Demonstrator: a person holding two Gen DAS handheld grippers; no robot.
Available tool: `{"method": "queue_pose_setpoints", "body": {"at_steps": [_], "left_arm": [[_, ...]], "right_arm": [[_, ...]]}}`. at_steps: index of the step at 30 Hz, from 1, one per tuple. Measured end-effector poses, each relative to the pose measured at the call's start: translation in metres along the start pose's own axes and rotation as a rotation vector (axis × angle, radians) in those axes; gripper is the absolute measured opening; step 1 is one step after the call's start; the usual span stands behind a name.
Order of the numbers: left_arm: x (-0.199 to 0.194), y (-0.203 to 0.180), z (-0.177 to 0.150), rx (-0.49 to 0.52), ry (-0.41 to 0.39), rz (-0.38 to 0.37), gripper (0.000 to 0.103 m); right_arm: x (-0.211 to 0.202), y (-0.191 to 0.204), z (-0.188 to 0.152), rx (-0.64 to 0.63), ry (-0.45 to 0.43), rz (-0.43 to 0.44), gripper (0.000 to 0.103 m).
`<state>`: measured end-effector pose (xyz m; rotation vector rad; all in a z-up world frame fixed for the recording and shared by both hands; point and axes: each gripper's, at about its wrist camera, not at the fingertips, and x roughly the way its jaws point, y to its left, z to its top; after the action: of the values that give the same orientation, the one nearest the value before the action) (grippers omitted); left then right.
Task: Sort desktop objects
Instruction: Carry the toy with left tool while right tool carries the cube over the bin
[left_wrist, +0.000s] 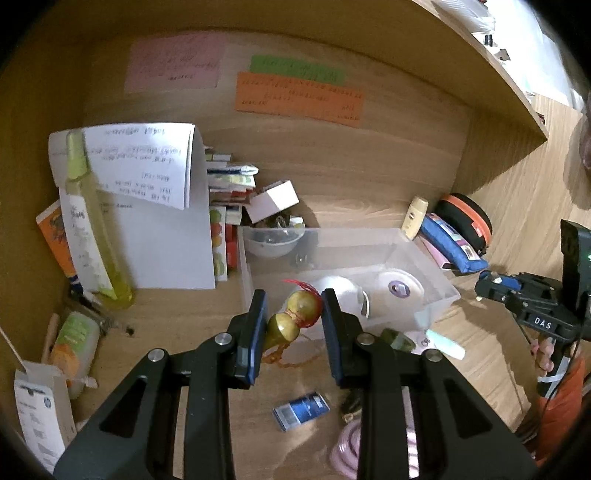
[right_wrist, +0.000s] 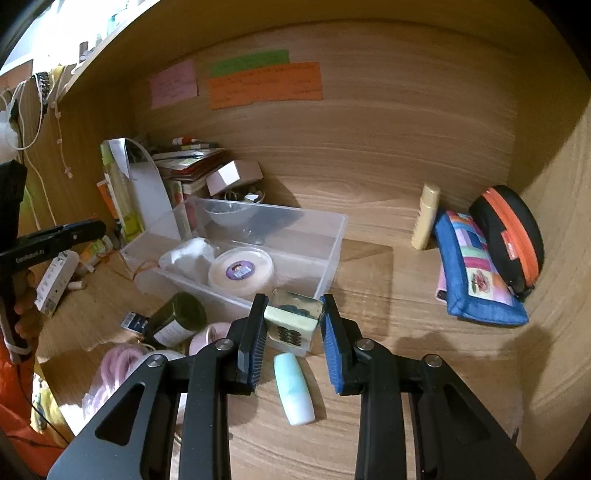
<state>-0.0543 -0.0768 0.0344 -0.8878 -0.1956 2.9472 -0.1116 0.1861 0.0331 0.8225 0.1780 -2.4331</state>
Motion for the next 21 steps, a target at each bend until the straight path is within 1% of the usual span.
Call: {"method": "queue_pose_setpoints", "body": {"at_steps": [5,9,16,21], "left_arm": [[0.011,-0.002,0.009,0.027,0.007,0.008,0.029],[0.022,-0.001,0.016,0.026,0.010,0.014,0.029],[0.055,0.006,0.015,-0.023,0.063,0.006,0.029],[0.072,0.008,0.007,-0.026,0.107,0.008,0.029]], "right_arm": [[0.013,0.000,0.005,0.001,0.011,0.023,0.025],[0.023,0.000,0.011,-0.004,0.012,0.037,0.025],[0.045,-0.003,0.014,0.018,0.034,0.071,0.025],[0.054,-0.001,0.011,0.010,0.055,0.079,0.025]]}}
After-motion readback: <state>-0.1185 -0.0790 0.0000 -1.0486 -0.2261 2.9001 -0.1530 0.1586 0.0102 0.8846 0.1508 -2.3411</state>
